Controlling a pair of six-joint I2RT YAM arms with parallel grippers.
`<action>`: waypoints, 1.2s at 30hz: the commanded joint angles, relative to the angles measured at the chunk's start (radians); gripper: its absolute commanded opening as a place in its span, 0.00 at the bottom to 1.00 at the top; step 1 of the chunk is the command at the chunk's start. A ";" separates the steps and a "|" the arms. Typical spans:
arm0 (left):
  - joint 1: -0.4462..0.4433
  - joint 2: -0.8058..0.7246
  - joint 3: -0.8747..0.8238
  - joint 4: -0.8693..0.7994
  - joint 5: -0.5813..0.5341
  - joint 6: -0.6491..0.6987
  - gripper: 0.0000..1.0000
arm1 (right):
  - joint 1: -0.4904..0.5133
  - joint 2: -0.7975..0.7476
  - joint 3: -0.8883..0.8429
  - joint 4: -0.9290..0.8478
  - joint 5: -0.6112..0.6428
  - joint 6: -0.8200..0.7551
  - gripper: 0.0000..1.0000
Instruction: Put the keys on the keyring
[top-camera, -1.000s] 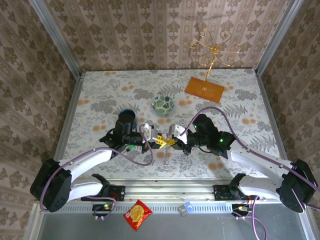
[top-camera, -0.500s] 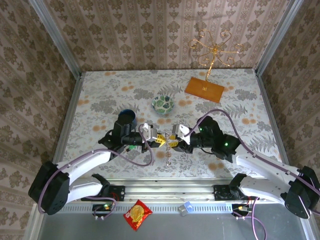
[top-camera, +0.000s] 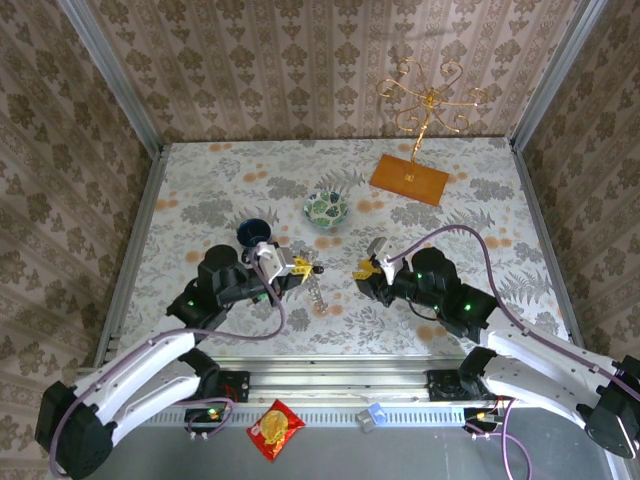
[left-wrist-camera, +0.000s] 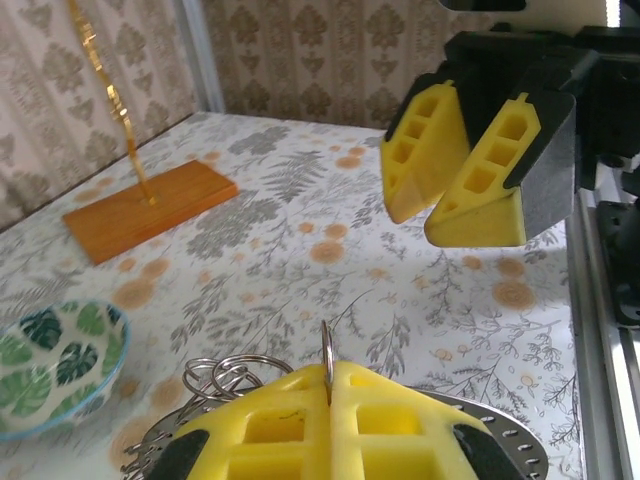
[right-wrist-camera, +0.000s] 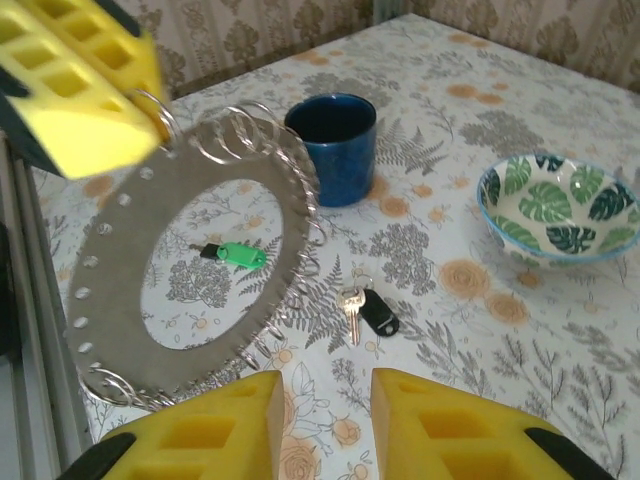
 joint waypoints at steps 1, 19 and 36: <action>-0.010 -0.082 0.043 -0.183 -0.127 -0.057 0.00 | 0.026 0.030 0.041 -0.044 0.114 0.139 0.28; -0.030 -0.395 0.130 -0.734 -0.714 -0.256 0.00 | 0.113 0.789 0.600 -0.395 0.170 0.370 0.34; -0.030 -0.485 0.148 -0.797 -0.768 -0.286 0.00 | 0.146 1.280 1.103 -0.675 0.406 0.494 0.36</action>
